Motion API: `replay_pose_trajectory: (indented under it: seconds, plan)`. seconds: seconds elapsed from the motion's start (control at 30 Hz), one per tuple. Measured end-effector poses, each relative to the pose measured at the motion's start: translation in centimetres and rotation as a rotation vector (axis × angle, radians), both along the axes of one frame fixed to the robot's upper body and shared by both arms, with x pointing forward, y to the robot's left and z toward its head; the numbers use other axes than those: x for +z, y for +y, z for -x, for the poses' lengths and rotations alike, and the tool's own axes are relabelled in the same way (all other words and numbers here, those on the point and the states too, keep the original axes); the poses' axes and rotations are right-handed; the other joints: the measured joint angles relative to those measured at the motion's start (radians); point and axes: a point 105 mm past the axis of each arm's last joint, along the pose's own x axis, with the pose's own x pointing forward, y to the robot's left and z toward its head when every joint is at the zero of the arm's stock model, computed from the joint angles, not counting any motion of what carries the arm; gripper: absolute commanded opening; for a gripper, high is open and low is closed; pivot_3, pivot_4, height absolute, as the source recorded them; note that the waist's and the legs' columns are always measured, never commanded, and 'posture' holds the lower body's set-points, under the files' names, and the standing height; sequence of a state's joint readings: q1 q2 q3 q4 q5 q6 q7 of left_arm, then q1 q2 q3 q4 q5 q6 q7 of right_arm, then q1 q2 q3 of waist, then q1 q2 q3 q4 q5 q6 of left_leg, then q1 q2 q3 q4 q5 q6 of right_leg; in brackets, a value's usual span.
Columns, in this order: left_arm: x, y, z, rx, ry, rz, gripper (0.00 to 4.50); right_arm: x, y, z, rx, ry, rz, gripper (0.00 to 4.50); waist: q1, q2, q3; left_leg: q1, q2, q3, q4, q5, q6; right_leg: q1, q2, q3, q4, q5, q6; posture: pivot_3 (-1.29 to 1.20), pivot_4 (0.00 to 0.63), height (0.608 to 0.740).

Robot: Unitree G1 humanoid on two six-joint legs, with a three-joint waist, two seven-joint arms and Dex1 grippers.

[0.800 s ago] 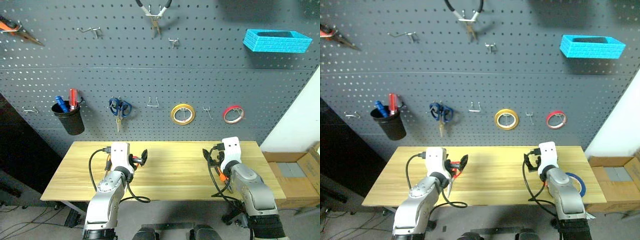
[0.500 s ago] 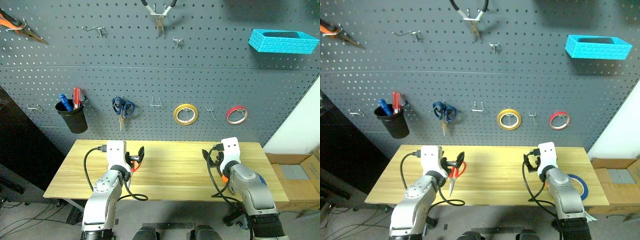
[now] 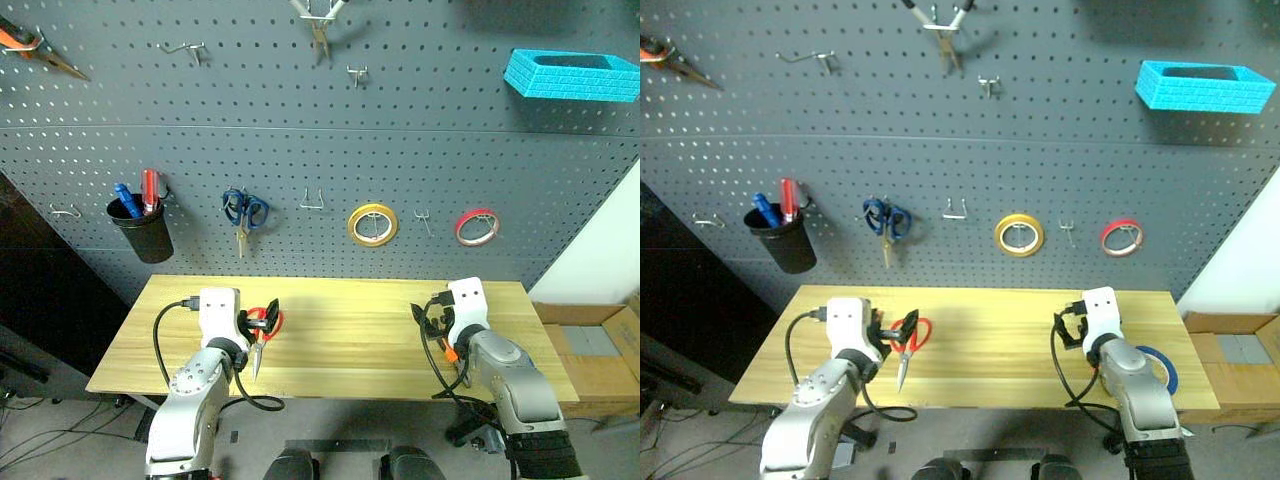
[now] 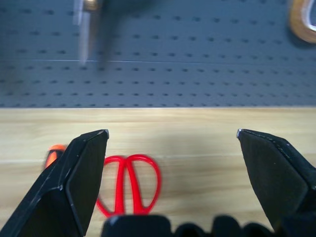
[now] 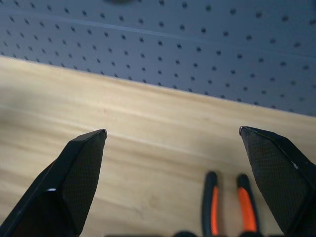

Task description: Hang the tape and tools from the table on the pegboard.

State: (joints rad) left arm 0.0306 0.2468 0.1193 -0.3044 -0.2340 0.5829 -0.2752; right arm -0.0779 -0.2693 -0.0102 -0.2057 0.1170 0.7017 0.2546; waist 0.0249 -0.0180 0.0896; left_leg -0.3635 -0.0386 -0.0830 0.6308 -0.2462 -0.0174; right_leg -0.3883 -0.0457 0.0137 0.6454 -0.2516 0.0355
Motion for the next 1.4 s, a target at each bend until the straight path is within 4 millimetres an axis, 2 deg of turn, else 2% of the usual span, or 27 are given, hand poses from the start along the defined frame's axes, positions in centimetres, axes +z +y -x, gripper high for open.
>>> replay_pose_trajectory:
  seconds: [0.13, 0.4, 0.6, 0.7, 0.8, 0.97, 1.07, 1.2, 1.4]
  plan:
    - [0.1, -0.2, 0.0, -0.134, 0.020, -0.042, 4.50, -0.2, -1.2, 1.1, 0.005, 0.081, 0.015, 4.48, -0.002, 0.001, 0.019, 0.000, 0.000, 0.001, -0.001, 0.000, 0.000, 0.000, 0.000, 0.001, -0.001, 0.000, 0.000, 0.06, 0.116, 0.740]
    - [0.0, -2.8, 0.5, -0.376, 0.041, -0.104, 4.50, -0.8, -5.6, 2.7, -0.084, 0.201, 0.049, 4.48, -0.005, -0.001, 0.069, -0.004, 0.000, -0.001, -0.002, 0.000, 0.000, -0.002, -0.006, 0.001, -0.002, 0.000, 0.002, 0.02, 0.168, 0.740]
    - [0.5, -7.4, 1.2, -0.644, 0.018, -0.108, 4.50, -1.6, -7.2, 3.2, -0.162, 0.289, -0.027, 4.48, -0.012, -0.004, 0.101, -0.008, 0.000, -0.001, -0.001, 0.000, 0.000, -0.005, -0.007, 0.000, -0.002, 0.000, 0.003, 0.00, 0.211, 0.740]
    - [1.4, -9.8, 1.3, -0.798, -0.026, -0.126, 4.50, -1.6, -7.9, 2.9, -0.186, 0.311, -0.056, 4.48, -0.019, -0.003, 0.105, -0.019, -0.001, 0.000, 0.000, 0.001, 0.001, -0.017, -0.007, 0.000, 0.000, 0.003, 0.006, -0.01, 0.229, 0.740]
    - [1.9, -11.9, 1.4, -0.912, -0.061, -0.123, 4.50, -1.4, -8.7, 2.3, -0.204, 0.319, -0.064, 4.48, -0.027, -0.003, 0.116, -0.020, -0.001, 0.000, -0.001, 0.000, 0.001, -0.018, -0.008, 0.000, -0.001, 0.003, 0.006, -0.02, 0.245, 0.740]
    - [2.5, -15.7, 1.3, -1.052, -0.116, -0.098, 4.50, -1.6, -10.2, 2.2, -0.227, 0.350, -0.050, 4.48, -0.030, -0.004, 0.136, -0.021, -0.002, 0.000, -0.001, 0.000, 0.002, -0.018, -0.008, 0.000, -0.001, 0.003, 0.006, -0.02, 0.266, 0.740]
    - [3.0, -17.3, 1.1, -1.074, -0.148, -0.068, 4.50, -1.7, -10.5, 2.2, -0.219, 0.359, -0.035, 4.48, -0.034, -0.004, 0.149, -0.022, -0.001, 0.000, 0.000, 0.000, 0.002, -0.018, -0.008, 0.000, -0.001, 0.003, 0.006, -0.03, 0.275, 0.740]
    - [2.2, -18.7, 2.4, -1.138, -0.122, -0.054, 4.50, -2.2, -10.8, 2.7, -0.198, 0.392, -0.015, 4.48, -0.048, -0.004, 0.156, -0.022, -0.002, 0.000, -0.001, 0.000, 0.002, -0.019, -0.008, 0.000, -0.001, 0.003, 0.007, -0.05, 0.281, 0.740]
    - [1.3, -18.6, 3.1, -1.152, -0.091, -0.047, 4.50, -2.9, -10.9, 3.6, -0.132, 0.426, 0.023, 4.48, -0.059, -0.007, 0.168, -0.022, -0.001, 0.001, 0.001, 0.000, 0.002, -0.019, -0.008, 0.000, 0.000, 0.003, 0.008, -0.05, 0.289, 0.740]
